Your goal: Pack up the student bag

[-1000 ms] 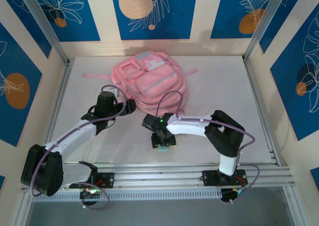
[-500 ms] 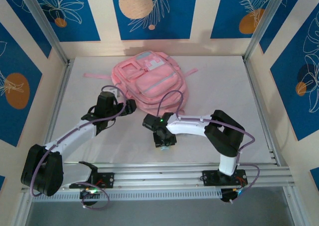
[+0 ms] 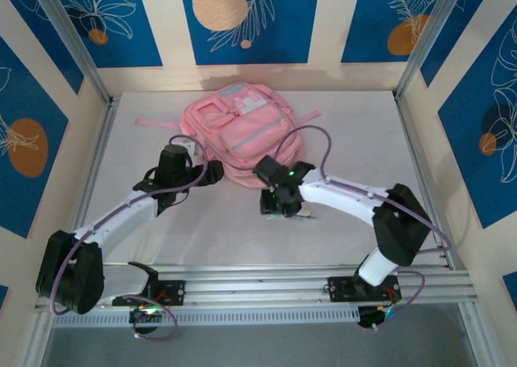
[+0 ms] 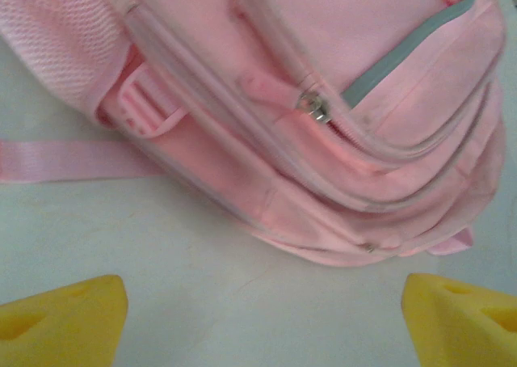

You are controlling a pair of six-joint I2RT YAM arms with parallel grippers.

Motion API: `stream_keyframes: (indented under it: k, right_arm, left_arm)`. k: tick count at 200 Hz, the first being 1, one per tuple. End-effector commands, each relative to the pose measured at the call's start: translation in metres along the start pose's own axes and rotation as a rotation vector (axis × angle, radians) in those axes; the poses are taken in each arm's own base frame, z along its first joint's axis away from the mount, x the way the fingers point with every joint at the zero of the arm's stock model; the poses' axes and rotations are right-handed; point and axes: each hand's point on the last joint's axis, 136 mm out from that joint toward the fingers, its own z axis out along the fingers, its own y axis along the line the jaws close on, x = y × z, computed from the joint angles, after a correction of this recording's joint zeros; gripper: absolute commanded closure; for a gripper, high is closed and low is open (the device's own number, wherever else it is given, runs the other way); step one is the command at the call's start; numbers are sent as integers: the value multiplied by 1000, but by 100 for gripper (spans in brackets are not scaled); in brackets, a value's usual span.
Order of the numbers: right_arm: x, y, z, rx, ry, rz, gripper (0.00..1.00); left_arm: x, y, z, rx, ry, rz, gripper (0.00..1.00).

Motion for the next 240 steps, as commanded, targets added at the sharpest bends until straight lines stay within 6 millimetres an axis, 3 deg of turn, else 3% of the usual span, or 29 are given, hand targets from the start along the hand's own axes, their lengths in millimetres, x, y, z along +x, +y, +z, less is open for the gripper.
stream_keyframes:
  k: [1, 44, 97, 135, 170, 195, 216, 230, 240]
  right_arm:
    - [-30, -23, -24, -20, -57, -5, 58]
    - [-92, -86, -49, -39, -246, 138, 58]
    - [-116, -138, -52, -86, -318, 283, 59]
    - [-117, -147, -53, -131, -333, 314, 61]
    - [-115, -151, -53, -152, -348, 328, 63]
    - [-114, -151, -52, -165, -347, 329, 64]
    - [-116, -149, -52, -184, -350, 325, 66]
    - [-117, -146, -52, -199, -350, 323, 66]
    - [-118, -143, -52, -212, -348, 319, 66]
  left_arm:
    - [-14, -31, 3, 66, 7, 116, 16]
    - [-13, -76, 27, 84, 86, 341, 17]
    - [-13, -114, 66, 36, 140, 654, 16]
    - [-13, -109, 107, -40, 221, 760, 27]
    - [-18, -94, 131, -144, 232, 816, 29]
    - [-27, -88, 135, -193, 212, 843, 41]
    - [-32, -90, 134, -204, 194, 850, 74]
    - [-34, -93, 131, -187, 192, 840, 88]
    - [-35, -97, 129, -170, 194, 829, 93]
